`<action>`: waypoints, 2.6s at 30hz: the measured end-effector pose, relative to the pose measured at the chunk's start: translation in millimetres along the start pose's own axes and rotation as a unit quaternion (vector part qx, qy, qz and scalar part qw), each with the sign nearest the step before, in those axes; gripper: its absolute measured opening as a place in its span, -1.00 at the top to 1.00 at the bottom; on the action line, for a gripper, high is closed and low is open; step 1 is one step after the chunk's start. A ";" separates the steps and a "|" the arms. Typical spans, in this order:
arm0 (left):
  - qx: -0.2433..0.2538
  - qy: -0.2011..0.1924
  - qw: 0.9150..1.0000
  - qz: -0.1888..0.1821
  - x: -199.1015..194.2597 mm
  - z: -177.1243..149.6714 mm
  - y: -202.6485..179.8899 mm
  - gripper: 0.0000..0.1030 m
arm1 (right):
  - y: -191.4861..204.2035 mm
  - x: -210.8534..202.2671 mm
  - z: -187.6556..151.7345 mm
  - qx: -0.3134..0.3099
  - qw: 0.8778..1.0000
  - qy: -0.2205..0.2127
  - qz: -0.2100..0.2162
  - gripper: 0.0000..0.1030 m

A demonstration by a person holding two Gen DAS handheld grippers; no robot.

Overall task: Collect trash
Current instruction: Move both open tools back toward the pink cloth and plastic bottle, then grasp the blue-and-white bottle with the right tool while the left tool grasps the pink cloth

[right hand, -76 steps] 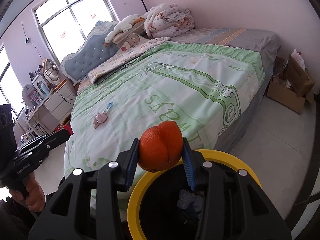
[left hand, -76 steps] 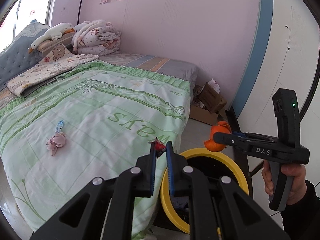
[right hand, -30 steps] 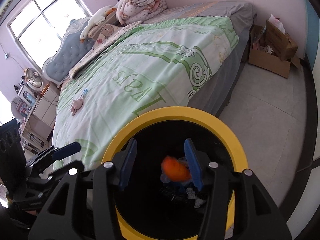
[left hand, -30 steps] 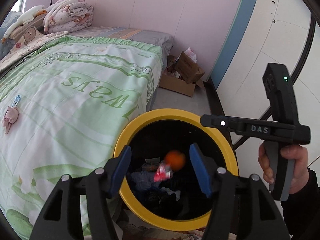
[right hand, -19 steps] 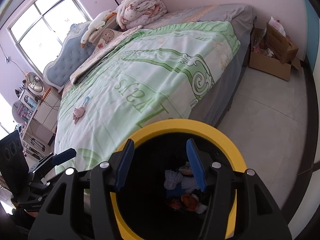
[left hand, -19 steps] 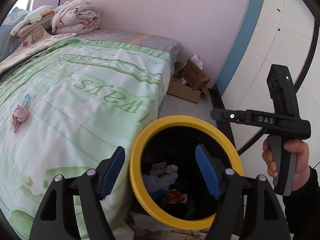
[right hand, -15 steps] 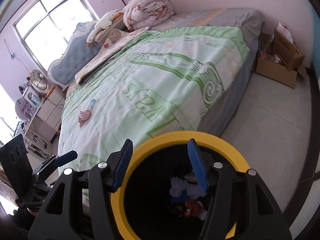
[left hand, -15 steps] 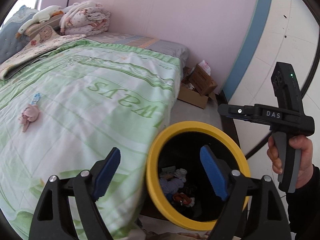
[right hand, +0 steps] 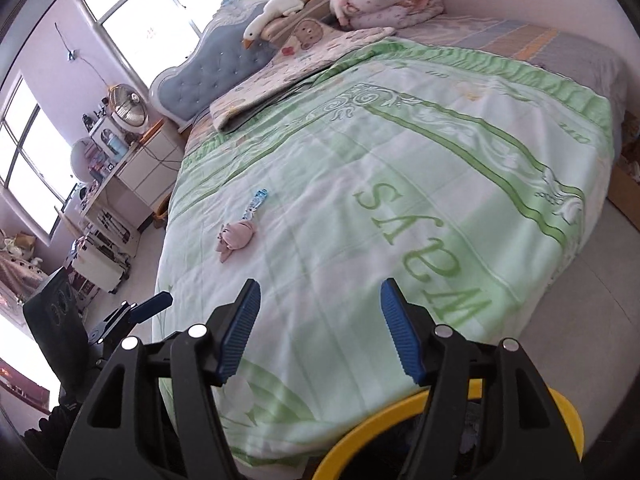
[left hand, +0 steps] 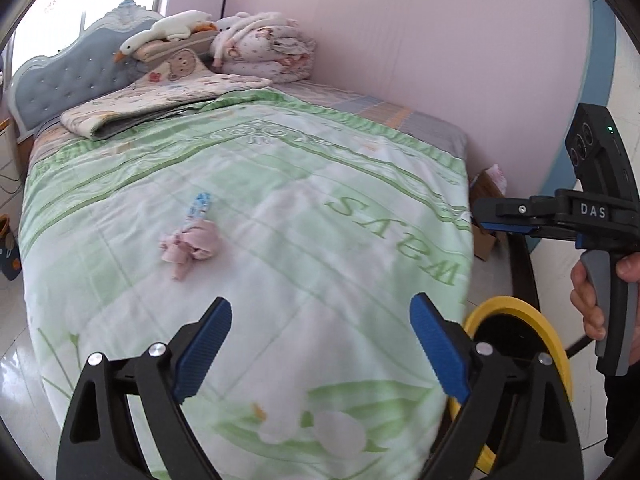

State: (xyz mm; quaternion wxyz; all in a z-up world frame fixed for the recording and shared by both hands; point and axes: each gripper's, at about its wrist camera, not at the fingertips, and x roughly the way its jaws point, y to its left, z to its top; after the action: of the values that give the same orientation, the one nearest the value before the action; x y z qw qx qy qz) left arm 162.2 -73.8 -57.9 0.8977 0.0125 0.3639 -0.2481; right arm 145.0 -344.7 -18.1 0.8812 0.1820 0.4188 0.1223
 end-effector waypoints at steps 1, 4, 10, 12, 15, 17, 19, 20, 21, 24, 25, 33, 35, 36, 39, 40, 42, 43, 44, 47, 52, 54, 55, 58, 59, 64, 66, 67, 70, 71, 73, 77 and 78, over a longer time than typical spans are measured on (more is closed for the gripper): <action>-0.011 0.002 1.000 0.009 2.8 3.5 12.1 -0.69 | 8.0 12.6 7.9 -0.010 1.000 0.007 0.004 -0.16; -0.031 0.002 0.999 0.028 8.7 11.0 41.0 -0.69 | 25.8 46.7 28.1 -0.021 0.999 0.025 0.017 -0.16; -0.052 0.015 0.997 0.057 30.4 20.7 85.4 -0.69 | 53.5 116.2 64.6 -0.019 0.996 0.068 0.053 -0.21; -0.062 0.020 0.996 0.059 40.0 22.9 97.2 -0.69 | 64.8 140.3 75.9 -0.022 0.995 0.083 0.057 -0.21; -0.078 0.033 0.995 0.057 57.8 24.2 112.9 -0.69 | 75.3 174.4 88.0 -0.018 0.992 0.103 0.063 -0.21; -0.087 0.037 0.994 0.056 66.5 23.4 119.3 -0.69 | 82.5 198.6 96.6 -0.016 0.991 0.120 0.064 -0.21; -0.096 0.038 0.993 0.051 73.1 22.3 124.4 -0.69 | 88.0 217.6 103.1 -0.016 0.989 0.133 0.066 -0.21; -0.099 0.039 0.993 0.050 76.4 22.3 126.9 -0.69 | 90.1 227.1 106.1 -0.012 0.988 0.142 0.068 -0.21; -0.100 0.039 0.993 0.050 79.2 21.8 128.9 -0.69 | 93.4 236.2 108.9 -0.010 0.986 0.150 0.070 -0.21; -0.111 0.037 0.992 0.045 84.7 22.9 136.3 -0.69 | 105.9 257.3 114.9 -0.018 0.984 0.166 0.066 -0.19; -0.115 0.036 0.992 0.043 86.1 23.6 138.7 -0.69 | 108.7 262.6 115.6 -0.019 0.984 0.169 0.062 -0.19; -0.123 0.033 0.991 0.033 97.8 27.6 144.7 -0.69 | 125.7 303.0 118.7 -0.020 0.980 0.197 0.026 -0.09; -0.122 0.031 0.991 0.033 100.5 28.5 144.6 -0.69 | 127.3 310.6 118.9 -0.021 0.979 0.204 0.017 -0.09; -0.124 0.029 0.991 0.031 101.9 29.1 145.4 -0.69 | 128.2 315.2 120.5 -0.022 0.978 0.205 0.012 -0.07; -0.129 0.029 0.991 0.022 108.1 30.6 145.4 -0.53 | 130.5 322.9 120.8 -0.028 0.977 0.211 0.003 0.03; -0.129 0.030 0.991 0.018 109.7 30.5 144.7 -0.45 | 130.8 325.4 121.0 -0.029 0.977 0.212 -0.002 0.05; -0.126 0.025 0.992 0.011 111.0 30.2 142.0 -0.29 | 131.1 329.6 121.6 -0.034 0.977 0.213 -0.010 0.10; -0.121 0.025 0.992 0.007 112.4 30.4 139.8 -0.20 | 130.7 331.6 121.4 -0.036 0.976 0.213 -0.012 0.10; -0.117 0.026 0.993 0.006 114.3 30.7 137.3 -0.16 | 130.6 333.9 121.2 -0.037 0.976 0.215 -0.013 0.10; -0.105 0.026 0.994 0.001 118.6 30.6 130.7 0.01 | 132.6 339.9 121.3 -0.044 0.975 0.217 -0.021 0.14; -0.104 0.011 0.995 -0.006 113.4 29.4 128.5 0.29 | 133.6 343.1 120.0 -0.063 0.974 0.215 -0.038 0.46; -0.107 0.009 0.994 -0.009 110.7 29.2 129.4 0.31 | 129.2 342.8 120.9 -0.056 0.975 0.212 -0.036 0.67; -0.109 0.009 0.994 -0.009 109.4 29.0 130.2 0.31 | 127.0 341.9 121.7 -0.051 0.976 0.210 -0.032 0.74; -0.110 0.008 0.994 -0.013 102.8 28.7 130.3 0.32 | 122.8 336.4 124.8 -0.040 0.979 0.199 -0.015 0.77; -0.108 0.007 0.994 -0.013 100.4 28.5 130.3 0.33 | 122.1 333.7 125.7 -0.041 0.980 0.195 -0.014 0.77; -0.096 0.002 0.995 -0.007 79.9 21.5 129.3 0.33 | 120.0 318.1 131.3 -0.037 0.984 0.175 -0.001 0.77; -0.097 0.000 0.995 -0.004 70.2 19.8 130.3 0.33 | 119.5 308.5 131.9 -0.036 0.985 0.166 0.006 0.77; -0.098 -0.002 0.995 -0.005 64.2 18.7 131.3 0.33 | 119.7 302.6 131.3 -0.038 0.986 0.161 0.011 0.77; -0.100 -0.011 0.995 0.003 46.1 17.0 133.4 0.33 | 120.3 283.8 126.8 -0.044 0.988 0.149 0.022 0.77; -0.101 -0.013 0.995 0.007 40.9 16.9 133.9 0.33 | 120.9 277.2 124.9 -0.047 0.988 0.147 0.024 0.77; -0.102 -0.021 0.994 0.013 28.5 17.4 133.9 0.33 | 122.4 263.8 119.7 -0.053 0.988 0.141 0.030 0.77; -0.104 -0.033 0.993 0.047 7.0 17.8 131.8 0.33 | 125.9 230.7 106.4 -0.065 0.989 0.123 0.042 0.77; -0.105 -0.035 0.992 0.052 2.7 17.8 131.3 0.33 | 125.9 223.3 102.7 -0.065 0.990 0.119 0.046 0.77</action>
State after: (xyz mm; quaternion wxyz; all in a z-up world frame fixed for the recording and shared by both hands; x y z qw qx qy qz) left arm 235.1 36.6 -67.4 0.9181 -0.0715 0.3548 -0.1617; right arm 355.7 -171.2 -59.9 0.8283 0.1276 0.5033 0.2104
